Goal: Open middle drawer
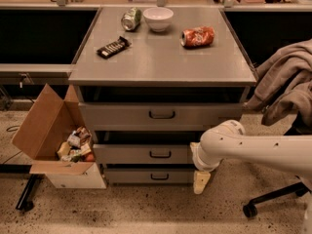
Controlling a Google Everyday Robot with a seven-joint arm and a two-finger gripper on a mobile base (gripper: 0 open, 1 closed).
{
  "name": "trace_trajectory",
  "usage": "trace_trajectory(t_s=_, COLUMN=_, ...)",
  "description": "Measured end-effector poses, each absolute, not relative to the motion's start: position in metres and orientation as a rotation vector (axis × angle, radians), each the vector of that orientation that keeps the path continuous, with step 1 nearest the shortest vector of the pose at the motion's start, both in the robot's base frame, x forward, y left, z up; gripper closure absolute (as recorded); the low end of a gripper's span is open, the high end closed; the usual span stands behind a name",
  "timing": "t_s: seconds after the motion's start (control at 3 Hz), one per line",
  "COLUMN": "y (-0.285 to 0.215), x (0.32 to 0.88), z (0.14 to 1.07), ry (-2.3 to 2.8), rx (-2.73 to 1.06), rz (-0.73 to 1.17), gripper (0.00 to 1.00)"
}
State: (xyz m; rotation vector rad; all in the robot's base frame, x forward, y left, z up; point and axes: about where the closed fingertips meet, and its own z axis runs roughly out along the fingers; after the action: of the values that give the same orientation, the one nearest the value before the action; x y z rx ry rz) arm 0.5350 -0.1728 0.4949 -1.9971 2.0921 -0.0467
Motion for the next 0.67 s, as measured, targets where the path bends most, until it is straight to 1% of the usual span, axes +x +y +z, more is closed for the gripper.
trace_trajectory(t_s=0.67, y=-0.184, x=0.582, z=0.457, ry=2.132, rx=-1.895, rz=0.043, gripper=0.00)
